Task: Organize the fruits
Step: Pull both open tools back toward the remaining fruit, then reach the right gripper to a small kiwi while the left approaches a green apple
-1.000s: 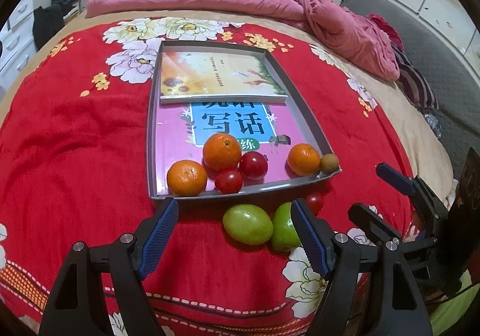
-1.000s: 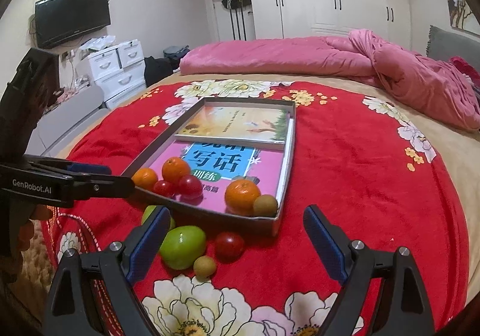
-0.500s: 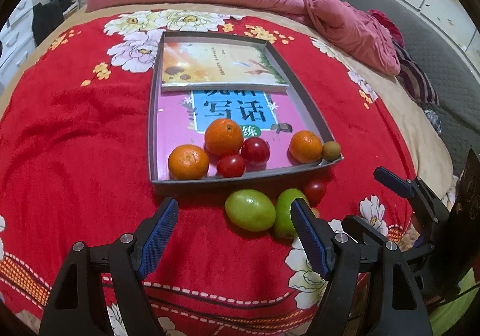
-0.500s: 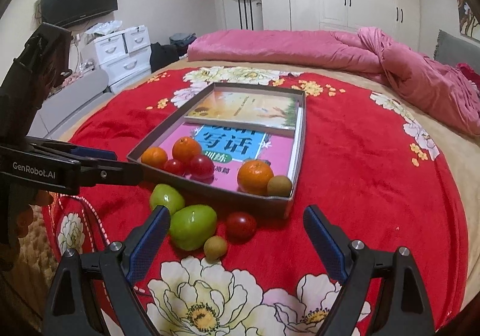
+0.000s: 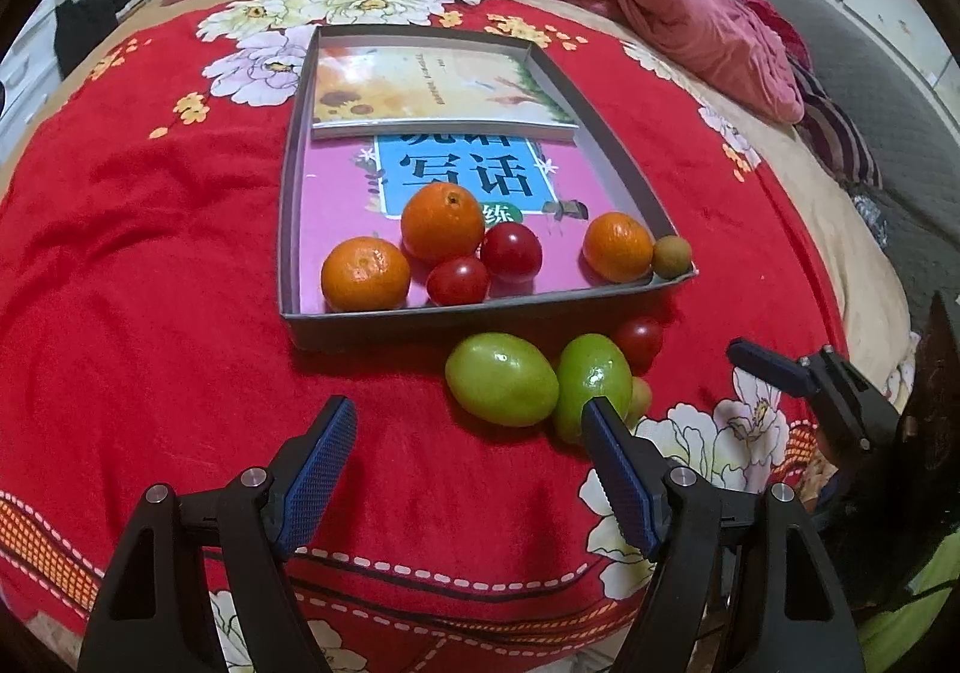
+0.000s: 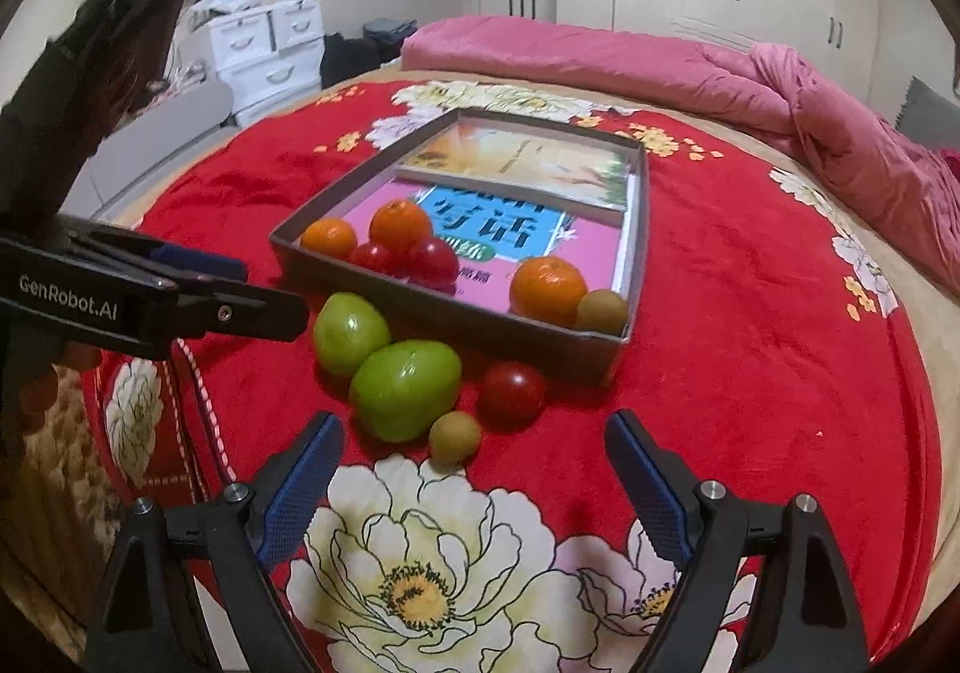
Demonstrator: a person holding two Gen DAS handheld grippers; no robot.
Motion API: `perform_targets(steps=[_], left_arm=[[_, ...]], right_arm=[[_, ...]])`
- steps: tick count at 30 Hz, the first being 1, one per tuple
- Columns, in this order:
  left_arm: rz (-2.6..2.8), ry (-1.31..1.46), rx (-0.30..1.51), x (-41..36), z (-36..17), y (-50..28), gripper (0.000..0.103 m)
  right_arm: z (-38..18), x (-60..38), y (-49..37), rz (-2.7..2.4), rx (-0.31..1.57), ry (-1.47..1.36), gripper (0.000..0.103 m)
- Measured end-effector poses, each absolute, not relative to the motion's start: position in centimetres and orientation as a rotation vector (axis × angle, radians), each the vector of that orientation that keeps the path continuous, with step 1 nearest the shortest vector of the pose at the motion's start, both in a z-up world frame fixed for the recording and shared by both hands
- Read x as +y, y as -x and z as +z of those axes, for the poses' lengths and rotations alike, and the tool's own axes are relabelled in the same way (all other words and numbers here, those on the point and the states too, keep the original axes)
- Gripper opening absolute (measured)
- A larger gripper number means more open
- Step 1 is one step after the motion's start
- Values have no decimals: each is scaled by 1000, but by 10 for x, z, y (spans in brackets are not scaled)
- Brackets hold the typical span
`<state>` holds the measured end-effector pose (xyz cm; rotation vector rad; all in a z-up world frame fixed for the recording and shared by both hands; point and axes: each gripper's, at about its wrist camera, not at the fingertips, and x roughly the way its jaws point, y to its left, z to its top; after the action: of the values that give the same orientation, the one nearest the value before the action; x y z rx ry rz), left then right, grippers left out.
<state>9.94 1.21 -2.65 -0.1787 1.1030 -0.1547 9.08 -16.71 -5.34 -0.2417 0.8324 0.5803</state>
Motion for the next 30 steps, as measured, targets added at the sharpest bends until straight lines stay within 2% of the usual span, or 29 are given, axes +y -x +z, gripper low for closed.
perform_targets(steps=[4,11,24,30], left_arm=[[-155,180,1111,13,-29,-99,79],[-160,189,1137,11,-37,-99,79],[-172,251,1151,16,-48,-102,79],[-187,277,1149,15,-51,-107,78]], right_arm=[[-62,-166,-93,587,874,242,79],[-68,-170,-96,584,890,234,71],[-83,-163,-107,647,941,265,34],[-85,-159,-110,674,932,276,30]])
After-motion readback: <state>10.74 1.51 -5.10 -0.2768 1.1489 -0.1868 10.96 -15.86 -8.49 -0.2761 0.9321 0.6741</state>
